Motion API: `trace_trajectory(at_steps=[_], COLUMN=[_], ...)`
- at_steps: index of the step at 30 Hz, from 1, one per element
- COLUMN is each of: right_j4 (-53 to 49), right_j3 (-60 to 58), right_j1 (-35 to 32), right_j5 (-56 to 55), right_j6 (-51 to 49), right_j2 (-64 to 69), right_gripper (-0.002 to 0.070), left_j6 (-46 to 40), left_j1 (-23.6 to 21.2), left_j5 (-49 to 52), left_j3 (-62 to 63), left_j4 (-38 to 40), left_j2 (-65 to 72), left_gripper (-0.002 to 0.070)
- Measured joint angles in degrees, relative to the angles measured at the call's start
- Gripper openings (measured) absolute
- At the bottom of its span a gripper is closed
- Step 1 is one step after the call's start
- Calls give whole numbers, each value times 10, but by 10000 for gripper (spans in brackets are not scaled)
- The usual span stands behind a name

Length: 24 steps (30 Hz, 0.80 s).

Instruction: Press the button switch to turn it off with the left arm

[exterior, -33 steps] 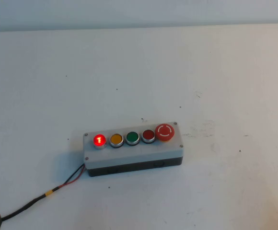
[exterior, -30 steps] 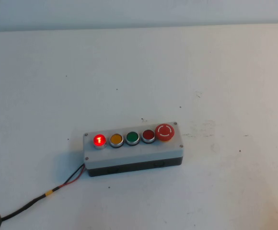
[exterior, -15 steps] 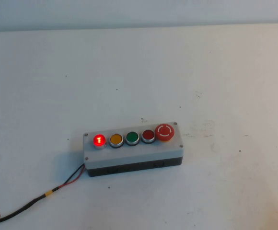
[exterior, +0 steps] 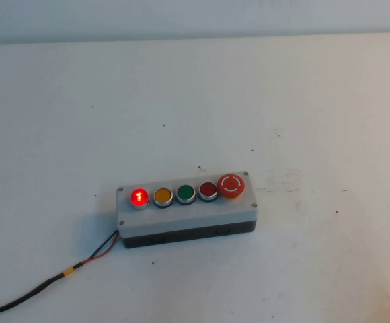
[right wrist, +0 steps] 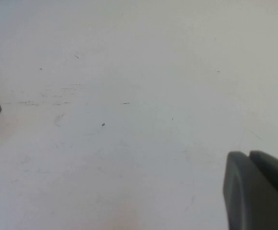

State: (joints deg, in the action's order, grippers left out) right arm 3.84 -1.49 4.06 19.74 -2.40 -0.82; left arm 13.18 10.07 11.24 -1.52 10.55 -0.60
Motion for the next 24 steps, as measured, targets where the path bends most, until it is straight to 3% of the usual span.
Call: trace_trajectory(at_steps=[6, 12, 20, 24], right_j4=[0, 0, 0, 0], right_j3=[0, 0, 0, 0], right_j1=[0, 0, 0, 0], right_j5=[0, 0, 0, 0], right_j6=[0, 0, 0, 0], right_j2=[0, 0, 0, 0], right_gripper=[-16, -16, -16, -16], left_j6=[47, 58, -124, -222], left_j1=[0, 0, 0, 1], left_j5=[-39, 119, 365, 415], left_j3=[0, 108, 379, 479], left_j4=[30, 28, 1, 29], left_j2=[0, 97, 383, 536], left_gripper=[-2, -2, -2, -2])
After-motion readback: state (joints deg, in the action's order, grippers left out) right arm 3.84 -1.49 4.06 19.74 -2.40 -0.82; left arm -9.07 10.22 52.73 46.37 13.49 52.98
